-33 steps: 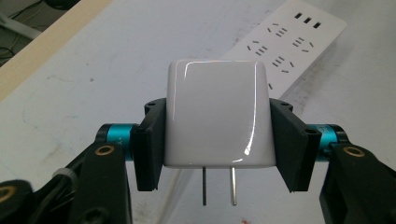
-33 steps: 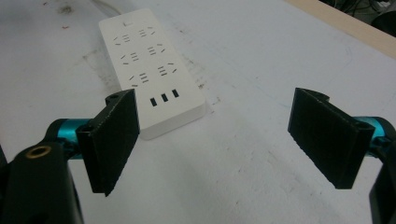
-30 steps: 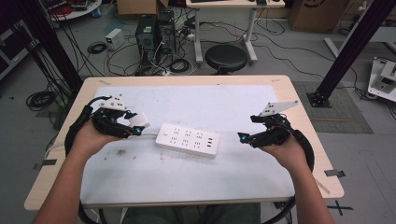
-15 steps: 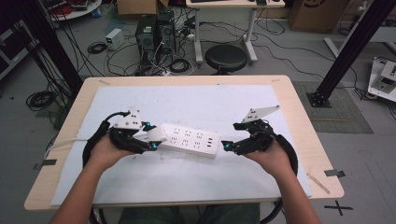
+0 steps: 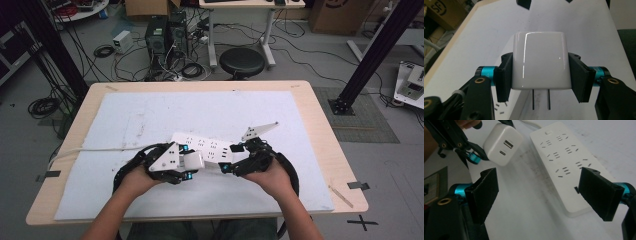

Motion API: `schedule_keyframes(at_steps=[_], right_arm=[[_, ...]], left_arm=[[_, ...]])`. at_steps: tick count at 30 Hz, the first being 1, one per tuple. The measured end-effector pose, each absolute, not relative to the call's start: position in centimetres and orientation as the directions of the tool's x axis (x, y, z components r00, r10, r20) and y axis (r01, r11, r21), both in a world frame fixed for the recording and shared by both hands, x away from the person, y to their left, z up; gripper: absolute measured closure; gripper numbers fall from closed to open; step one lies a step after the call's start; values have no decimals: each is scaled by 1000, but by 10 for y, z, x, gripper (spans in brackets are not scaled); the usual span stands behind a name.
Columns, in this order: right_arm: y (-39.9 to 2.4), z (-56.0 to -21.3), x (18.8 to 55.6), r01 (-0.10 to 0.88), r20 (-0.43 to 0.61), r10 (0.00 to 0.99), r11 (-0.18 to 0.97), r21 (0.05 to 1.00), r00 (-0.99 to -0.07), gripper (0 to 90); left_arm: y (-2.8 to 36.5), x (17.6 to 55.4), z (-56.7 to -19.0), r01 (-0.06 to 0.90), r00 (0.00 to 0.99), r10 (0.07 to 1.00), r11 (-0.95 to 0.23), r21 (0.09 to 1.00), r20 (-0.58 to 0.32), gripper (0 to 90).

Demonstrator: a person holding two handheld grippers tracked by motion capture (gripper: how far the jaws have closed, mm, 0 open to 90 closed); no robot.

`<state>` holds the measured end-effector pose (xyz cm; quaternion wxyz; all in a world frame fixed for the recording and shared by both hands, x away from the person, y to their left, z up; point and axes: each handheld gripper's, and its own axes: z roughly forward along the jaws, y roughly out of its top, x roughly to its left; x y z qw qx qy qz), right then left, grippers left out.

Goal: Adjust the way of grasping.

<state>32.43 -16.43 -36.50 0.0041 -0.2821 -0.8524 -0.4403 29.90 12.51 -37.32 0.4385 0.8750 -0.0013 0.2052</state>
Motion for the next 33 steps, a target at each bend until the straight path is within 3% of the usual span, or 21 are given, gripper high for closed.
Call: schedule_keyframes(at_steps=[7, 12, 24, 33], right_arm=[[-153, -377, 325, 545, 394, 408, 378, 748, -824, 171], [-148, -380, 327, 569, 435, 393, 353, 743, -810, 171], [-139, -391, 333, 641, 568, 303, 276, 716, -765, 349], [-135, -398, 332, 665, 599, 294, 241, 707, -745, 483]], left_arm=[[106, 291, -384, -263, 884, 162, -602, 754, 438, 426], [101, 286, -384, -293, 871, 160, -590, 752, 465, 426], [97, 283, -383, -318, 854, 175, -571, 757, 491, 426], [96, 282, -384, -323, 844, 187, -572, 754, 503, 426]])
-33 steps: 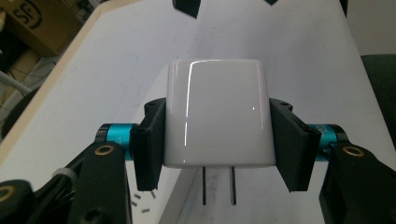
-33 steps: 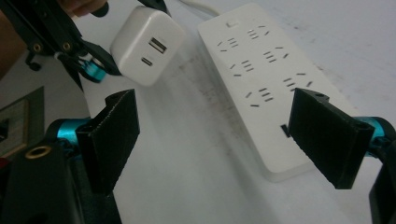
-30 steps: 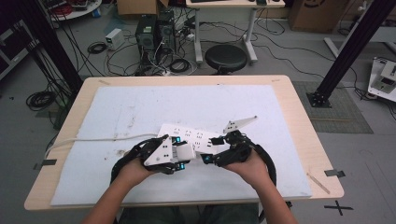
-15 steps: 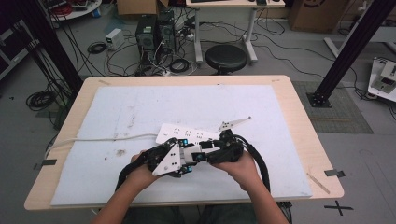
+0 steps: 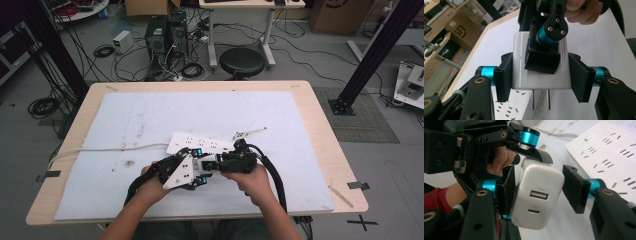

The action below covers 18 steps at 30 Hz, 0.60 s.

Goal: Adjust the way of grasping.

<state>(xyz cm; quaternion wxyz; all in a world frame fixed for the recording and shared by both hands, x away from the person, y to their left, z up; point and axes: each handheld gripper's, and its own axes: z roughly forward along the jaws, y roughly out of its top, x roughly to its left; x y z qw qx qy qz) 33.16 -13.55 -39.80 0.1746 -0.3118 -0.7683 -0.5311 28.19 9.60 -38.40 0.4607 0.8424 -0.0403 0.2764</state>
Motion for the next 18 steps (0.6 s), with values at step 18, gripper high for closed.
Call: schedule_keyframes(at_steps=[18], right_arm=[[-134, -401, 332, 719, 653, 320, 166, 675, -687, 631]], left_arm=[[97, 285, -385, -252, 836, 263, -596, 762, 482, 258]])
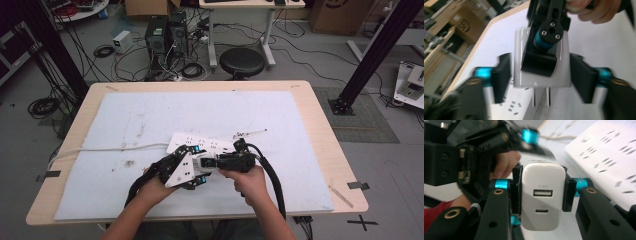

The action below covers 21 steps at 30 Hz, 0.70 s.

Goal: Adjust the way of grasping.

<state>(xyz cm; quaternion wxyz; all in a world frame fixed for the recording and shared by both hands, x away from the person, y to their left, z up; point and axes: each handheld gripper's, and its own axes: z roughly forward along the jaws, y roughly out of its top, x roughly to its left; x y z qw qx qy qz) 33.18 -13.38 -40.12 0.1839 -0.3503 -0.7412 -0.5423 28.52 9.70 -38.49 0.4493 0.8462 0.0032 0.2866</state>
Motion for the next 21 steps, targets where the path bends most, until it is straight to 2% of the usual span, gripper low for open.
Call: schedule_keyframes(at_steps=[3, 5, 6, 7, 10, 21], right_arm=[[-144, -394, 336, 692, 610, 359, 168, 702, -707, 633], [-147, -391, 336, 682, 593, 377, 166, 712, -711, 634], [-147, -391, 336, 682, 593, 377, 166, 712, -711, 634], [-154, -379, 337, 646, 539, 415, 179, 742, -733, 634], [-160, -371, 339, 629, 508, 439, 189, 754, -741, 634], [-179, -344, 348, 582, 399, 520, 253, 773, -756, 634]], left_arm=[[104, 289, -383, -202, 844, 298, -594, 779, 446, 187], [108, 290, -381, -191, 842, 309, -595, 781, 442, 186], [116, 293, -378, -163, 846, 326, -596, 786, 422, 186], [124, 298, -375, -116, 851, 352, -598, 793, 390, 186], [135, 305, -369, -54, 856, 379, -610, 790, 351, 186], [186, 330, -341, 148, 851, 463, -663, 733, 247, 186]])
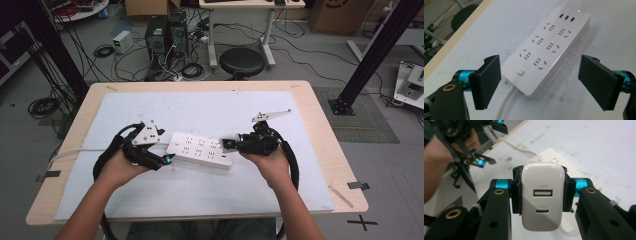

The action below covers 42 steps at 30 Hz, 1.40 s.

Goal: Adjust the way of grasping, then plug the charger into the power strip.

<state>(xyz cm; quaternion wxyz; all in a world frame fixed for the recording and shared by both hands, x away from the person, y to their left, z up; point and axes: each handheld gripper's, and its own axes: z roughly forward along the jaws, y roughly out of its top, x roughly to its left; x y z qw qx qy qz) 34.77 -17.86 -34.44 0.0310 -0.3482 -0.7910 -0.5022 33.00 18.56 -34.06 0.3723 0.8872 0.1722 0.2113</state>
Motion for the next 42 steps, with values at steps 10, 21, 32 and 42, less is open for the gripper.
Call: schedule_keyframes(at_steps=[10, 21, 32, 42], right_arm=[[-183, -341, 357, 588, 369, 550, 296, 753, -749, 634], [-186, -331, 369, 584, 341, 561, 336, 739, -754, 634], [-169, -324, 393, 569, 280, 564, 436, 697, -777, 634], [-145, -316, 410, 539, 145, 571, 616, 574, -808, 634]], left_arm=[[206, 344, -318, 174, 861, 446, -708, 684, 243, 186], [227, 356, -308, 251, 857, 473, -731, 635, 206, 186], [240, 347, -306, 263, 835, 508, -704, 659, 210, 188], [244, 350, -316, 285, 831, 518, -709, 645, 202, 187]])
